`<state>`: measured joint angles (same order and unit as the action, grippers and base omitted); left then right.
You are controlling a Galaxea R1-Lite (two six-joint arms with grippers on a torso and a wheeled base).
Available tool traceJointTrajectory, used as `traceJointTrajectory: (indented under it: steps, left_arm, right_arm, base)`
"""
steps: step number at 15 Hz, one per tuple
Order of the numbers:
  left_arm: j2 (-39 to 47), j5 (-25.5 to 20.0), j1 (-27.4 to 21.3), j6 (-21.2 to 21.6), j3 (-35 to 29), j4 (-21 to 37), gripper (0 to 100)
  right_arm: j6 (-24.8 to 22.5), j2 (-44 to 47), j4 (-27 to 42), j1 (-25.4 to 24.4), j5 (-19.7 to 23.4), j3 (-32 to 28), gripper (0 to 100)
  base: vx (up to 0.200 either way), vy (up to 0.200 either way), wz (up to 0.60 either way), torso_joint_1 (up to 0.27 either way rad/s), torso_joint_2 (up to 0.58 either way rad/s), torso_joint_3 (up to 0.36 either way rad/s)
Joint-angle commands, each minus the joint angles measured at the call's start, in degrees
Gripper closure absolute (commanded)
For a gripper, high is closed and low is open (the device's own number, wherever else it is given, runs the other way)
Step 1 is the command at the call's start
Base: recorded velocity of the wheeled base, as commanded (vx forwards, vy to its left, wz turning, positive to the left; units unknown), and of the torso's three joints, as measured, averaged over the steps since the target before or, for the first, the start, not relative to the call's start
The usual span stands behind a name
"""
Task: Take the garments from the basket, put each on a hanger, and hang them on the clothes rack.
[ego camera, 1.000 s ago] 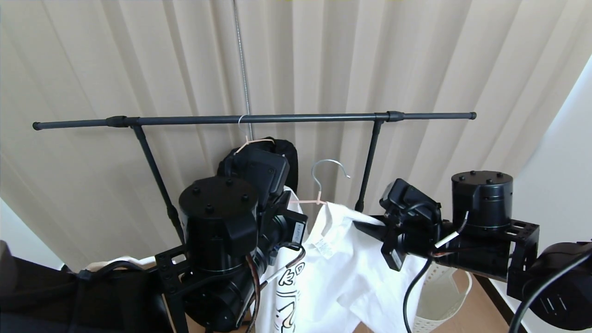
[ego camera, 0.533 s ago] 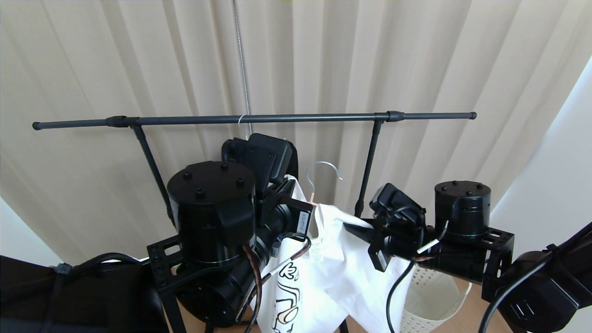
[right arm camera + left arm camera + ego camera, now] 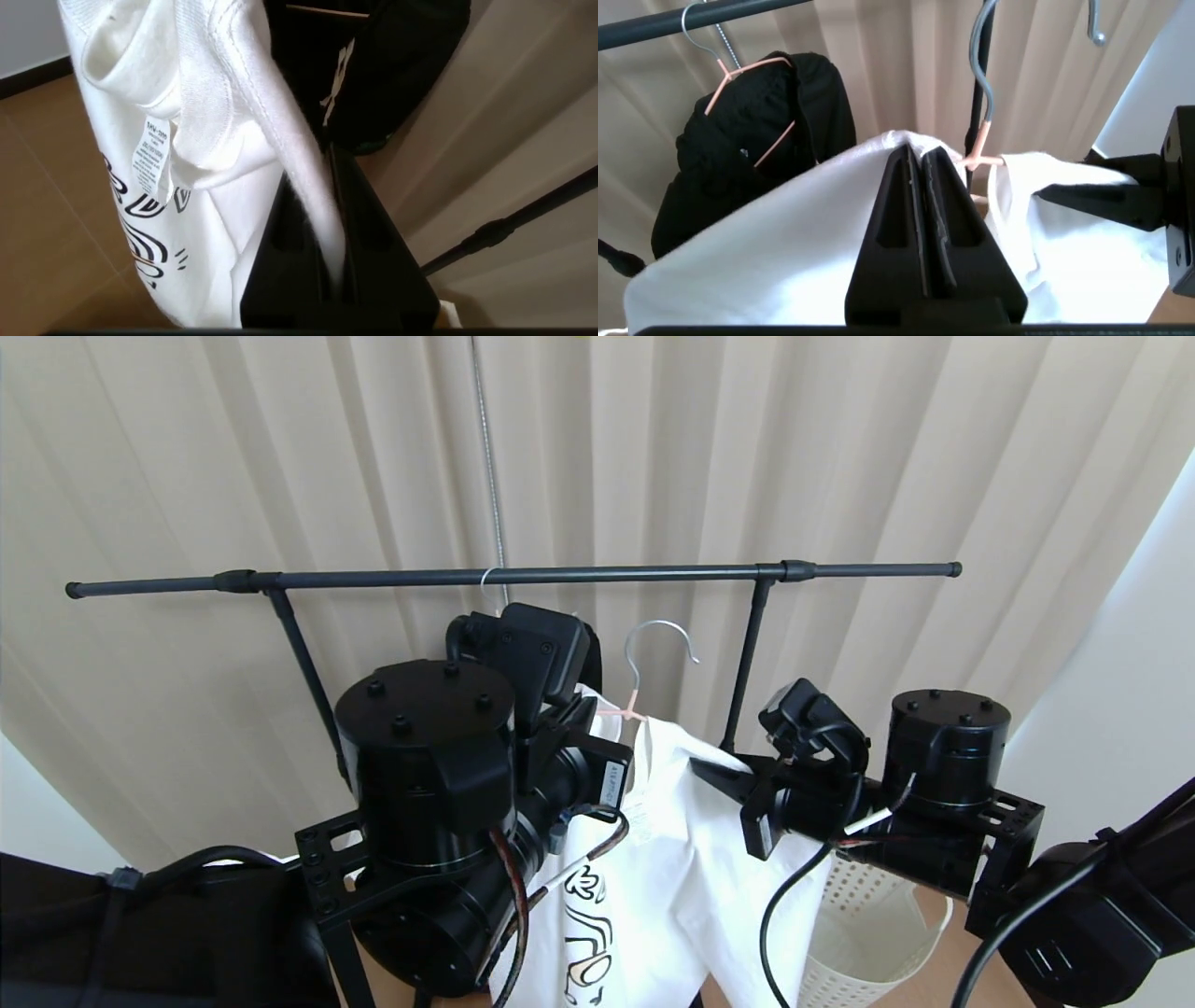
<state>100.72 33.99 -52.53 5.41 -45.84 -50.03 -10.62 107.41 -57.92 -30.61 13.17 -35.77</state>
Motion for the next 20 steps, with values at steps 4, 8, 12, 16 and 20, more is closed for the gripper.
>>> traceJointTrajectory:
  steps: [4,8,12,16,20]
  left_arm:
    - [-0.6,0.1,-0.1,-0.1,0.0,0.0,100]
    - [-0.7,0.1,-0.3,0.0,0.3,0.5,100]
    - [-0.6,0.1,-0.2,0.6,0.4,0.5,100]
    - [-0.5,0.1,-0.3,0.6,0.4,0.5,0]
    - [-1.7,0.1,-0.2,0.7,2.2,0.4,0]
  right_arm:
    - [0.2,0.1,-0.2,0.1,0.1,-0.7,100]
    - [5.4,-0.3,-2.1,0.1,-0.1,-1.6,100]
    - [5.5,-0.3,-3.0,0.1,0.0,-1.8,100]
    - [5.6,-0.3,-4.1,0.3,0.1,-1.3,100]
    - [5.7,-0.1,-4.2,1.3,0.4,-1.4,100]
  base:
    - [0.0,0.0,0.0,0.0,0.0,0.0]
    - [0.0,0.0,0.0,0.0,0.0,0.0]
    - [0.0,0.0,0.0,0.0,0.0,0.0]
    - [0.0,0.0,0.0,0.0,0.0,0.0]
    - [0.0,0.0,0.0,0.0,0.0,0.0]
